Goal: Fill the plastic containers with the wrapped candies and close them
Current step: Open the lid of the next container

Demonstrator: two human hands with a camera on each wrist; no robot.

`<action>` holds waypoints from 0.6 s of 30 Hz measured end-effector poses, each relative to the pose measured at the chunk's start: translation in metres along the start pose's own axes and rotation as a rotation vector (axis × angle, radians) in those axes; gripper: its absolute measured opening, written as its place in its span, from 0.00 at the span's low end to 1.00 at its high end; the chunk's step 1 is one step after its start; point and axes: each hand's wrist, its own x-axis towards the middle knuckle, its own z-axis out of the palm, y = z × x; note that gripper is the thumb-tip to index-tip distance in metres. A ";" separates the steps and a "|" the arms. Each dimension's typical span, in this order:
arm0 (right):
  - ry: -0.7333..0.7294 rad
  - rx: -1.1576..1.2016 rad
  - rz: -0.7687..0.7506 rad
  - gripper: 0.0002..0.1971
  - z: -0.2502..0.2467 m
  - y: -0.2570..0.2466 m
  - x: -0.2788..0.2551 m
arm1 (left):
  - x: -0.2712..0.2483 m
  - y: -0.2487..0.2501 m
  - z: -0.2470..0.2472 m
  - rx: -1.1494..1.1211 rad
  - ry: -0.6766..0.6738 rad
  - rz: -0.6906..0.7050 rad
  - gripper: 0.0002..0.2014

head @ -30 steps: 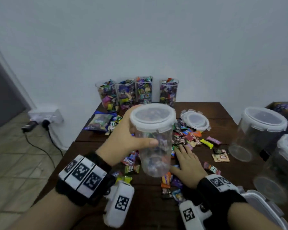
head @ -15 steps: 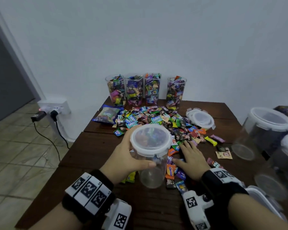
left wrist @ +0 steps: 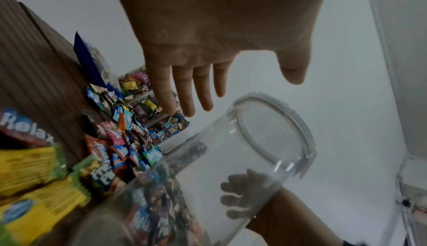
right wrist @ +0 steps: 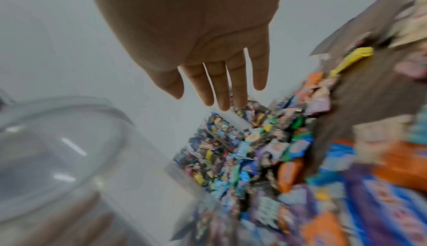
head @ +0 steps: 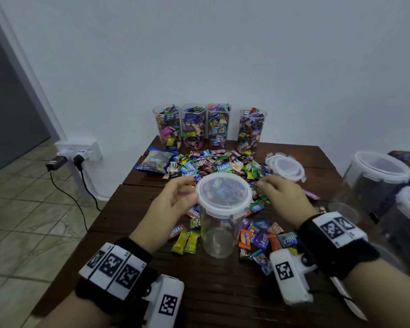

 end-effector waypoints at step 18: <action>-0.157 0.351 -0.041 0.18 0.005 -0.040 0.011 | 0.040 0.016 0.016 -0.098 -0.022 -0.264 0.22</action>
